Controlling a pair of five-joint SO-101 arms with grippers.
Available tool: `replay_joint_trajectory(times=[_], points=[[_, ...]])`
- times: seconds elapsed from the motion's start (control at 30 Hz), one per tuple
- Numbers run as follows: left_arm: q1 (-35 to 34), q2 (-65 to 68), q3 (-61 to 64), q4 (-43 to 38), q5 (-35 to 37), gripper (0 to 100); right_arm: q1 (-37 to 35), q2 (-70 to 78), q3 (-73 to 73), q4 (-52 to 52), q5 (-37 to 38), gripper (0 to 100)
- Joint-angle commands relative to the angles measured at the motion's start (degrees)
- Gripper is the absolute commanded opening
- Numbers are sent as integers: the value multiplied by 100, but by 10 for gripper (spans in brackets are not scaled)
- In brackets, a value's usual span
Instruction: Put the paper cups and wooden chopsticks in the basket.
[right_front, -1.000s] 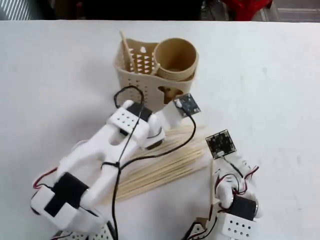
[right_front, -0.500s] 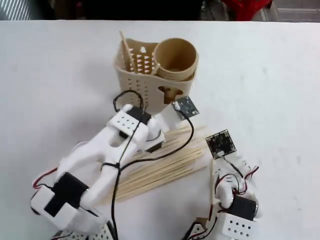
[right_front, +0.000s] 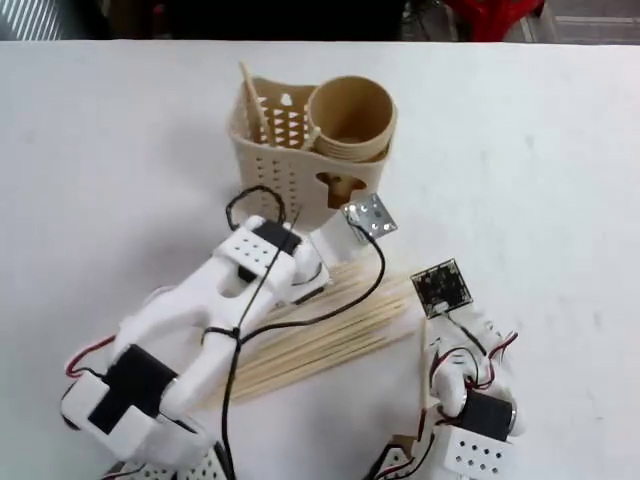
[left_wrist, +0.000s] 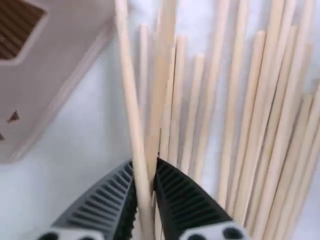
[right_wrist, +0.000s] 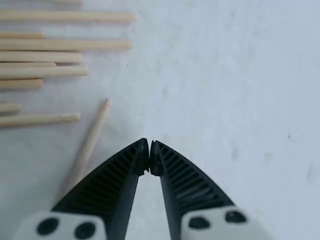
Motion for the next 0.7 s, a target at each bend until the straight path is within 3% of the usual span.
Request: replay_joint_trajectory(times=[0.0, 0.17, 0.33, 0.67], points=[[84, -321, -211, 44, 62, 22, -48, -31, 114, -66, 62, 18], [277, -321, -1011, 1020, 53, 22, -48, -31, 114, -66, 62, 18], [690, -268, -1196, 1468, 70, 28, -48, -31, 114, -66, 62, 18], [215, -277, -360, 695, 35, 102, -48, -31, 114, -57, 62, 18]])
